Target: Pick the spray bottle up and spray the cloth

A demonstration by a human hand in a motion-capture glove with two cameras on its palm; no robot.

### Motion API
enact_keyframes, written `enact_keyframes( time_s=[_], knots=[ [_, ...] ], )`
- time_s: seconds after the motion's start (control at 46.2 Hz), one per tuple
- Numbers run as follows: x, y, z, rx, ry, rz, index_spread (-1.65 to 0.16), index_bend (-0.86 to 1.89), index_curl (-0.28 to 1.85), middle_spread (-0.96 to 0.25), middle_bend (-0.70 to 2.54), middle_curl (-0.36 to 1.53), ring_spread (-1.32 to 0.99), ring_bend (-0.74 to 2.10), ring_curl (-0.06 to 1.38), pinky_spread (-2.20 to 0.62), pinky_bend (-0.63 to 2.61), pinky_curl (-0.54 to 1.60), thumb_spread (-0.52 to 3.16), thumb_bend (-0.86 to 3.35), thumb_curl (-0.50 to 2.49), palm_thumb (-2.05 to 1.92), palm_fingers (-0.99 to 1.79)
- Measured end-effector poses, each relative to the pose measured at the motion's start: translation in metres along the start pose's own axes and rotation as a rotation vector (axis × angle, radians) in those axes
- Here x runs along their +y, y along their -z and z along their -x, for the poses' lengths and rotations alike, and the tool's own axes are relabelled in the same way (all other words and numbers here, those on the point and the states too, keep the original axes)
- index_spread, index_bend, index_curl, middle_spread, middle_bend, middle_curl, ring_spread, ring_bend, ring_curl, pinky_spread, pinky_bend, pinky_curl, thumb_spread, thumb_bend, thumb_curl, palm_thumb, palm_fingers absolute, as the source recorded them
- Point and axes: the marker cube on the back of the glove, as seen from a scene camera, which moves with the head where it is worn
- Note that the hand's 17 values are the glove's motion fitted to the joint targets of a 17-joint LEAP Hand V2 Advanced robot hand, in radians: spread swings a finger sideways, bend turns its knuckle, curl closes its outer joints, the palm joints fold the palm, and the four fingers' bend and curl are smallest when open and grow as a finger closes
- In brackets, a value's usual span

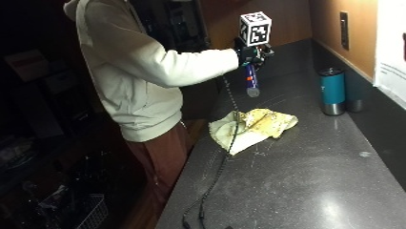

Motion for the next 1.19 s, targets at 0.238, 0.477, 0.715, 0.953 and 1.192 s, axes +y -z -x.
enact_keyframes(
  time_s=[0.238,0.477,0.715,0.953,1.192],
  knots=[
    [-0.017,-0.001,0.045,-0.468,0.154,-0.213,-0.14,0.48,0.53,-0.10,0.60,0.49,-0.19,0.53,0.44,-0.23,0.35,0.38,0.18,-0.03,0.78,0.94,1.39],
    [-0.062,-0.026,0.101,-0.934,0.141,-0.504,-0.14,0.47,0.53,-0.10,0.60,0.49,-0.19,0.53,0.44,-0.22,0.35,0.38,0.18,-0.03,0.78,0.94,1.39],
    [-0.093,-0.127,0.125,-0.907,0.173,-0.391,-0.14,0.45,0.53,-0.09,0.60,0.49,-0.18,0.53,0.44,-0.22,0.36,0.38,0.18,-0.03,0.78,0.94,1.37],
    [-0.128,-0.177,0.134,-0.873,0.105,-0.431,-0.14,0.44,0.53,-0.08,0.60,0.49,-0.17,0.53,0.43,-0.22,0.36,0.38,0.19,-0.03,0.79,0.95,1.37],
    [-0.139,-0.204,0.129,-0.809,0.081,-0.381,-0.13,0.42,0.53,-0.06,0.56,0.48,-0.17,0.50,0.43,-0.21,0.37,0.38,0.22,-0.04,0.78,0.94,1.33]
  ],
)
